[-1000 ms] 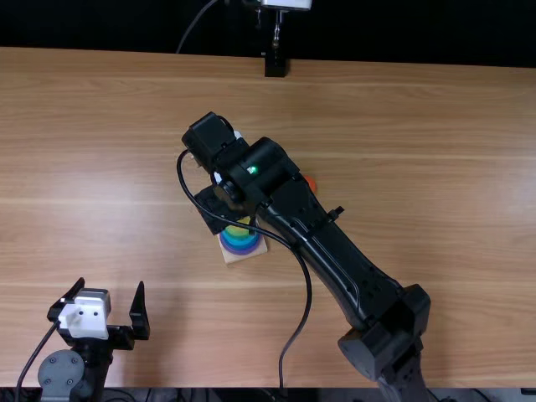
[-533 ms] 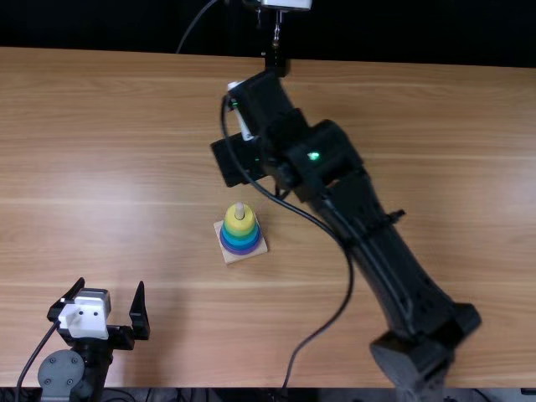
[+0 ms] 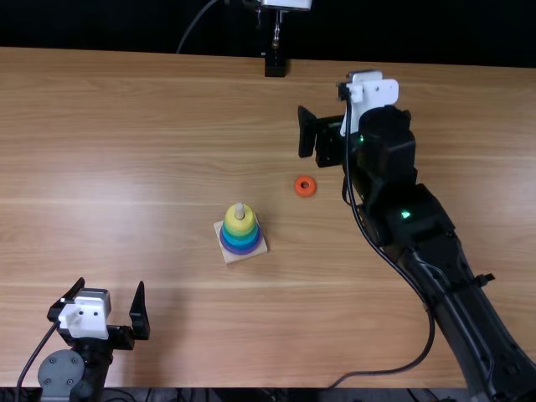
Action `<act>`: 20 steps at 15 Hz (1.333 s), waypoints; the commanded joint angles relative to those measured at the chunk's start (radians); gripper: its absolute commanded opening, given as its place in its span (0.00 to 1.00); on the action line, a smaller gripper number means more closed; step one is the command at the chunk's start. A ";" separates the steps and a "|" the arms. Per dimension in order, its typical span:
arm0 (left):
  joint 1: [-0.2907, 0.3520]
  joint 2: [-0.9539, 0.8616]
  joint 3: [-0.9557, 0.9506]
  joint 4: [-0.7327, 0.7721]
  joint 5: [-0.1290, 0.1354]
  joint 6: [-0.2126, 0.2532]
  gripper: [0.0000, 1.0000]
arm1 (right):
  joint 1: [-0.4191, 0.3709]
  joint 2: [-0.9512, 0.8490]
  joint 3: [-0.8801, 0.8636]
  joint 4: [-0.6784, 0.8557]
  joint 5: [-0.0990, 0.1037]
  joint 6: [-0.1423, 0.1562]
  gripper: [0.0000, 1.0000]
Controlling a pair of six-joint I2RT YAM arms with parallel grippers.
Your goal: Build the Hanoi tower: stack the rings onto the peg from bottom to top in this color order: purple, dark blue, light blue, dark green, light green, yellow, orange.
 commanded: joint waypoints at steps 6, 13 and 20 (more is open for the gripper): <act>0.009 -0.012 -0.103 -0.077 0.006 0.005 1.00 | -0.003 0.171 0.087 -0.078 0.011 0.009 1.00; 0.009 -0.012 -0.103 -0.077 0.006 0.005 1.00 | -0.003 0.438 0.308 -0.357 0.011 0.009 1.00; 0.009 -0.012 -0.103 -0.077 0.006 0.005 1.00 | -0.001 0.560 0.367 -0.543 0.011 0.007 1.00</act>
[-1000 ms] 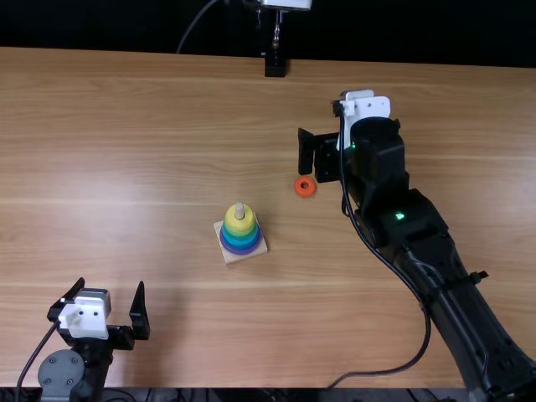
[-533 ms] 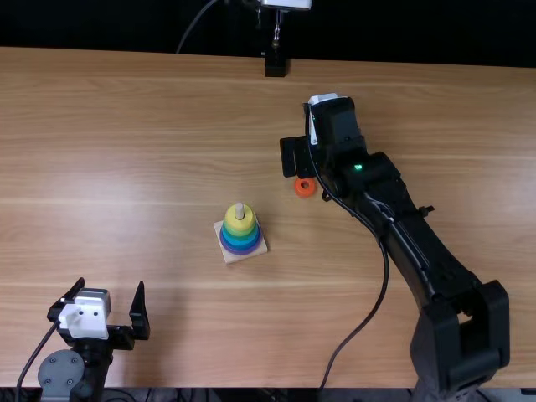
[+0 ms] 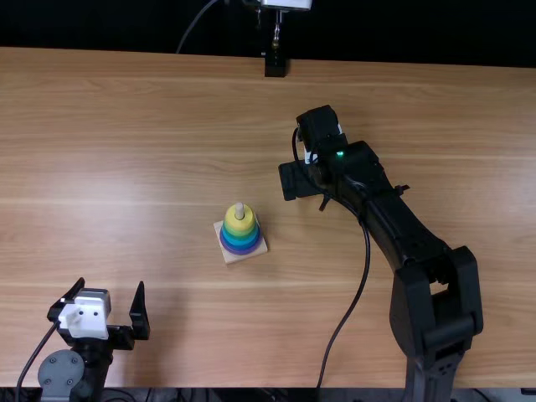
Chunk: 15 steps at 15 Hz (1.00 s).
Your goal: Build the Hanoi tower: stack the rings onto the peg from bottom to top in this color order: purple, dark blue, light blue, dark green, light green, yellow, orange.
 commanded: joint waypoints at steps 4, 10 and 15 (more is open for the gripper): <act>0.009 -0.012 -0.103 -0.078 0.006 0.005 1.00 | 0.009 0.067 0.061 -0.002 0.006 0.007 1.00; 0.009 -0.012 -0.103 -0.078 0.006 0.005 1.00 | 0.009 0.100 0.088 -0.048 -0.001 0.009 1.00; 0.009 -0.012 -0.103 -0.078 0.006 0.005 1.00 | 0.011 0.139 0.113 -0.055 0.000 0.009 1.00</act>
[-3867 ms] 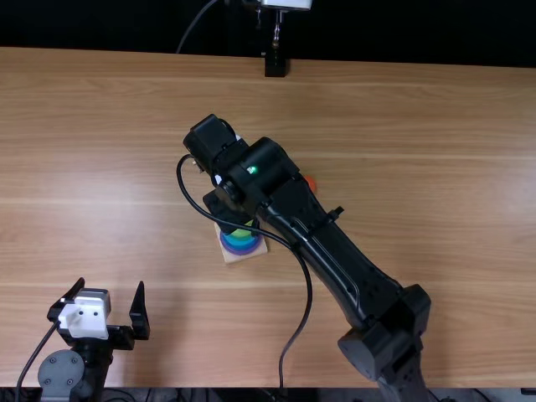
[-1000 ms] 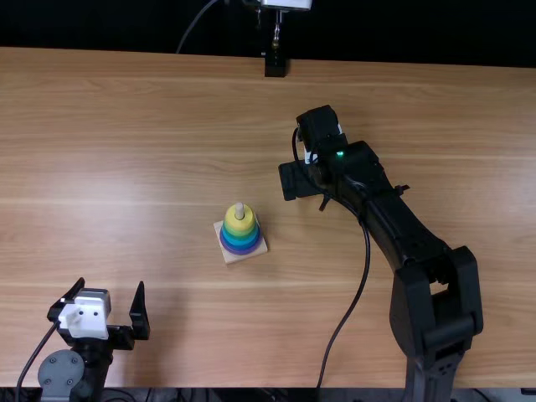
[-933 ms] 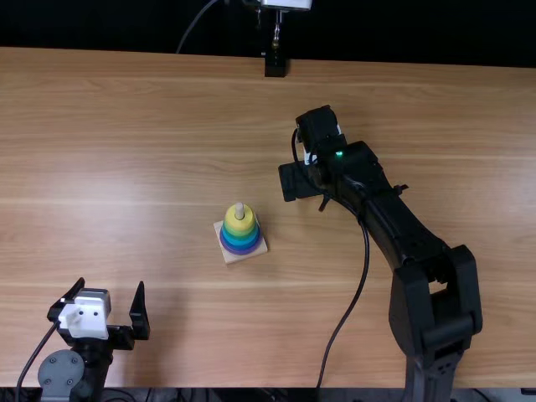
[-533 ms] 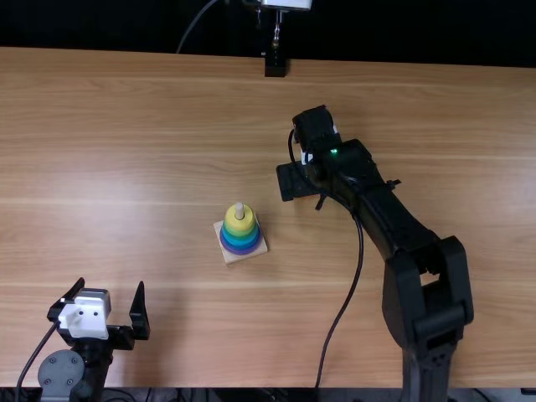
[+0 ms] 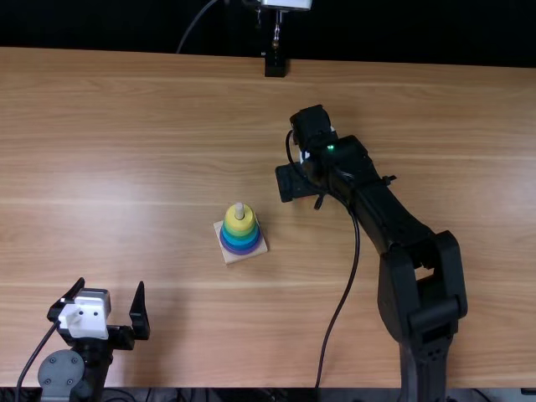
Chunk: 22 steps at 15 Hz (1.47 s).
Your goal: Build the Hanoi tower: stack the rings onto the peg from bottom to top in this color order: purple, dark blue, light blue, dark green, light green, yellow, orange.
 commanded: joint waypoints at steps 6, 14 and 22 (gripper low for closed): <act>0.009 -0.012 -0.103 -0.077 0.006 0.005 1.00 | 0.010 0.044 0.029 0.001 -0.003 0.004 0.51; 0.009 -0.012 -0.103 -0.077 0.006 0.005 1.00 | 0.014 0.044 0.027 0.005 -0.010 0.008 0.00; 0.009 -0.012 -0.103 -0.077 0.006 0.005 1.00 | 0.100 -0.076 0.188 -0.336 -0.104 -0.005 0.00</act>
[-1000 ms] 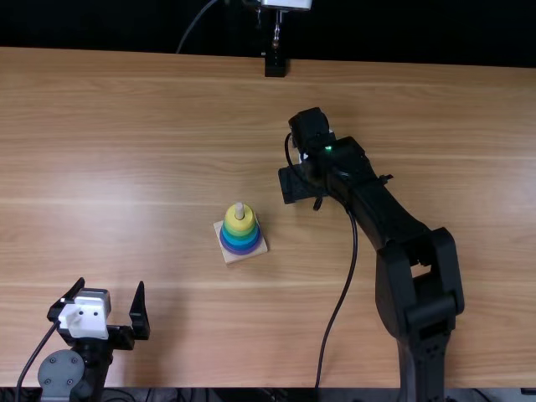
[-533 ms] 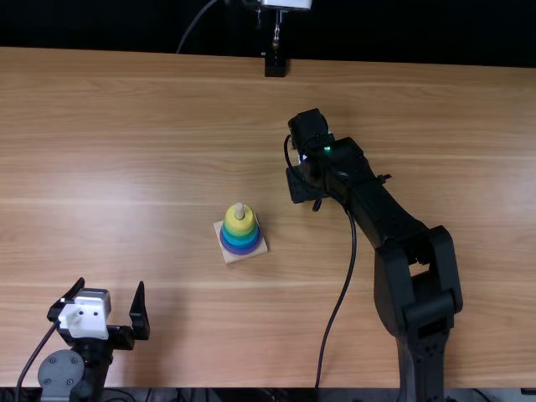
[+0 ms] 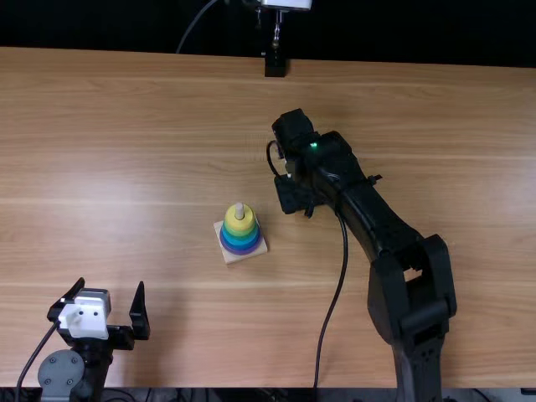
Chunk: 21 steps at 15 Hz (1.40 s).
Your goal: Build the Hanoi tower: stack the rings onto the peg from bottom to top in this color order: purple, dark blue, light blue, dark green, light green, yellow, orange.
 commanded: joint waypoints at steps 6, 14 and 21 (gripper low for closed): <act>0.009 -0.012 -0.103 -0.078 0.006 0.005 1.00 | 0.067 -0.168 0.255 -0.232 -0.072 -0.007 0.00; 0.009 -0.012 -0.103 -0.078 0.006 0.005 1.00 | 0.180 -0.185 0.384 -0.300 -0.072 0.000 0.00; 0.009 -0.012 -0.103 -0.078 0.006 0.005 1.00 | 0.238 -0.182 0.439 -0.309 -0.072 0.002 0.00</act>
